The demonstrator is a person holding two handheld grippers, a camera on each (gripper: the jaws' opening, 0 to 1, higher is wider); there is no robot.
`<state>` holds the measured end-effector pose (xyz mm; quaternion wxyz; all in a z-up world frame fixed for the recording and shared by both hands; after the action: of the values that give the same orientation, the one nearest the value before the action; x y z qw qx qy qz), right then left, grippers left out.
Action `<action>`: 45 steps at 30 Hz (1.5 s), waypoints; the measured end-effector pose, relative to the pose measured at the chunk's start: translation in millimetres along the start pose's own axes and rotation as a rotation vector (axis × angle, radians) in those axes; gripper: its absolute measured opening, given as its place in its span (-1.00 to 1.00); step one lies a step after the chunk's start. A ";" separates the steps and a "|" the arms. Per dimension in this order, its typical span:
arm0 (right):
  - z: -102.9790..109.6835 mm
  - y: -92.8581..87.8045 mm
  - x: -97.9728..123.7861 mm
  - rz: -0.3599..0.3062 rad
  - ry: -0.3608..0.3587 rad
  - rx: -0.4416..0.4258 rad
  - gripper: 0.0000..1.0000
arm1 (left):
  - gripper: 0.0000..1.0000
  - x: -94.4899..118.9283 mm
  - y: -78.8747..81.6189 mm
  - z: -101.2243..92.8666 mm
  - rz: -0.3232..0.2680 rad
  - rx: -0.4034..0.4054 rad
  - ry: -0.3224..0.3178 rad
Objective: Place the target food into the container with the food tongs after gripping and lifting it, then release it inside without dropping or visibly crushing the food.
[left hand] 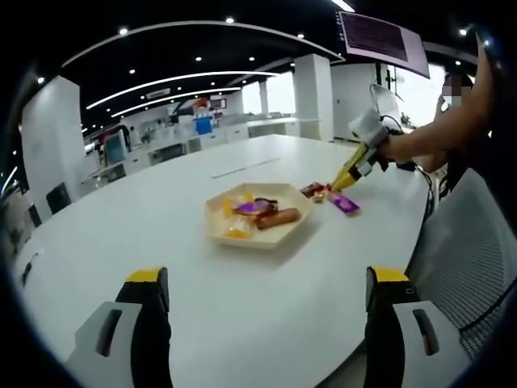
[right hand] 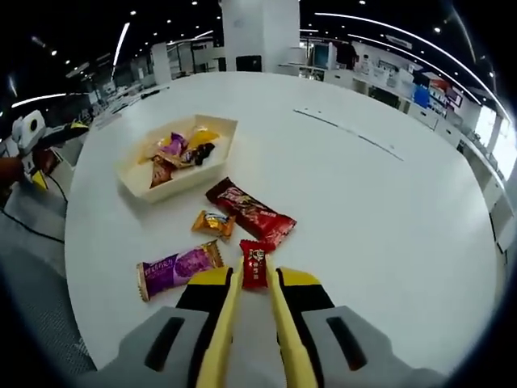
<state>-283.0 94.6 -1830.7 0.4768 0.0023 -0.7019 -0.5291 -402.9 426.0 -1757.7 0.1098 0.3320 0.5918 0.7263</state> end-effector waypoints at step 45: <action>-26.0 56.1 33.9 -0.067 -0.007 0.027 -0.60 | 0.99 0.8 3.2 -0.3 -0.015 -0.013 0.001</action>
<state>-255.9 82.8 -1766.7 0.4563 0.0306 -0.7102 -0.5352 -402.9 425.3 -1754.4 0.1169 0.3265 0.5895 0.7296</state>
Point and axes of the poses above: the point that each gripper's makers call its tool centre point, and the gripper's own axes: x roughly backward along the fingers, z roughly to its left, y roughly out of its top, the point moved 1 cm from there along x, roughly backward along the fingers, and after that the axes turned 5 degrees about -z, right-handed, at the moved point
